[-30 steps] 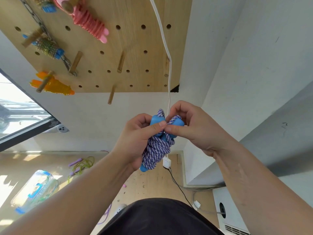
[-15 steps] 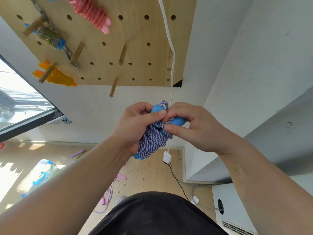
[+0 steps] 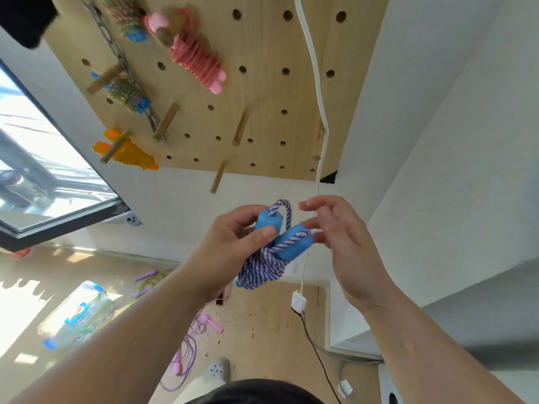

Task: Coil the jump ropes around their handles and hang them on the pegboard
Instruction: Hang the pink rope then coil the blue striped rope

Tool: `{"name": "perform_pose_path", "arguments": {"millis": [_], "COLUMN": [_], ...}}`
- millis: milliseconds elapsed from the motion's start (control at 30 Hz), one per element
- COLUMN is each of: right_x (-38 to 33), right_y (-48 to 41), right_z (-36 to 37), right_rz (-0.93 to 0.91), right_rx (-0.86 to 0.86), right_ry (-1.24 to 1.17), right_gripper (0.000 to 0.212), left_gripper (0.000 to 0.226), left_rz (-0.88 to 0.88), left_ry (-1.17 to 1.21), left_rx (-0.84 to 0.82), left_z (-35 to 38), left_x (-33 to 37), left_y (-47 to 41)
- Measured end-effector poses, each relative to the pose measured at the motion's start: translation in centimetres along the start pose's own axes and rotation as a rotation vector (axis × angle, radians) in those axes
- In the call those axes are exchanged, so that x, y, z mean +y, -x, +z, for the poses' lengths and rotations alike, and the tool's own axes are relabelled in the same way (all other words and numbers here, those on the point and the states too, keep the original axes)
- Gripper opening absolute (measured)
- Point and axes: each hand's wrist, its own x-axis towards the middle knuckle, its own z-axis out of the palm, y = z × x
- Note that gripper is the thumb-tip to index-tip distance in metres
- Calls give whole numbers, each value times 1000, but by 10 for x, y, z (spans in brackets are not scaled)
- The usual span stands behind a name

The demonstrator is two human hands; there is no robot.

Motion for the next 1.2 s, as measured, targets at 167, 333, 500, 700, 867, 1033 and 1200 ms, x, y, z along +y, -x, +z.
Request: {"name": "perform_pose_path", "arguments": {"millis": [167, 333, 500, 700, 867, 1033, 1200], "right_x": [-18, -29, -39, -52, -77, -124, -166], "right_y": [-37, -66, -93, -116, -127, -142, -156], "right_z": [33, 71, 125, 176, 187, 206, 224], "right_rz": [100, 64, -102, -317, -447, -786, -840], "right_rx": [-164, -136, -46, 15, 225, 359, 380], "right_ry": [47, 84, 321, 474, 571, 943, 964], "right_gripper": [21, 19, 17, 15, 16, 23, 14], "left_gripper": [30, 33, 37, 14, 13, 22, 22], "left_rz": [68, 50, 17, 118, 231, 232, 385], "left_ry": [-30, -23, 3, -233, -450, -119, -225], "left_rx": [-5, 50, 69, 29, -27, -191, -128], "left_z": [-33, -80, -131, -166, -184, -193, -211], "left_x": [6, 22, 47, 82, 110, 159, 198], "left_y": [-6, -25, -45, -70, -83, -77, -80]}}
